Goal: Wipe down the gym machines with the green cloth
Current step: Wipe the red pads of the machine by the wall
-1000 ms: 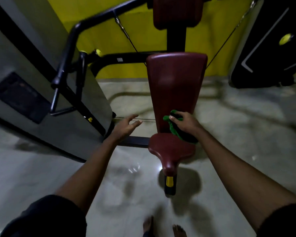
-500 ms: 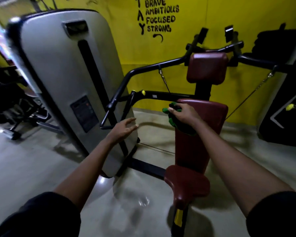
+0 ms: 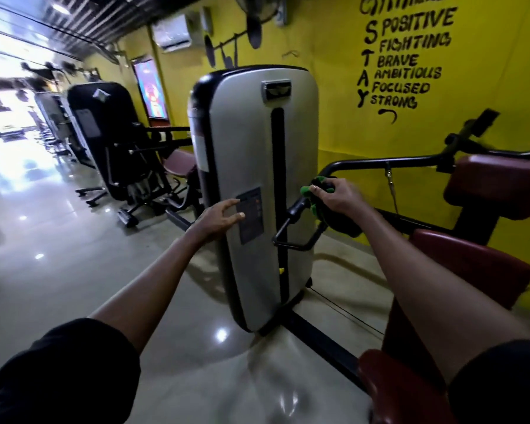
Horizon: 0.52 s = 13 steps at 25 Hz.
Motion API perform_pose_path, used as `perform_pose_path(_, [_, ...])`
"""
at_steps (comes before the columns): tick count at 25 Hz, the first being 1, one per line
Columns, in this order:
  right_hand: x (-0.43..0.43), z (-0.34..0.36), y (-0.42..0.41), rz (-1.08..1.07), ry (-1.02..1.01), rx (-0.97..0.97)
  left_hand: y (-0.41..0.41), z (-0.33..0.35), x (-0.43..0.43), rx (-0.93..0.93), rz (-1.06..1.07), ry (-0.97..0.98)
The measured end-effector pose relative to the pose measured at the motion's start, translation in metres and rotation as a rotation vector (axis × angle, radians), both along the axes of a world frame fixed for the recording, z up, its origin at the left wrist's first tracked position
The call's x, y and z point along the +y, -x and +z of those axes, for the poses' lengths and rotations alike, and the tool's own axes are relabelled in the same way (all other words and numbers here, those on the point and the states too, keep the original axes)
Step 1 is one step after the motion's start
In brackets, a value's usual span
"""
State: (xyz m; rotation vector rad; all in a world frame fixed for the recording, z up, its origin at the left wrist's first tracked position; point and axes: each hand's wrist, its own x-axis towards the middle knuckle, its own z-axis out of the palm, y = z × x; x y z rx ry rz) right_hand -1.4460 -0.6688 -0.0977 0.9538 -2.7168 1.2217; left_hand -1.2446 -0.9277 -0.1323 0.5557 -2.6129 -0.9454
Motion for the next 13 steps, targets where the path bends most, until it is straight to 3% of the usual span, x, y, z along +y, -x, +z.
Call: perform_pose_path(13, [-0.231, 0.065, -0.104, 0.108, 0.039, 0.047, -0.14, 0.069, -0.199, 0.106, 0.167, 0.056])
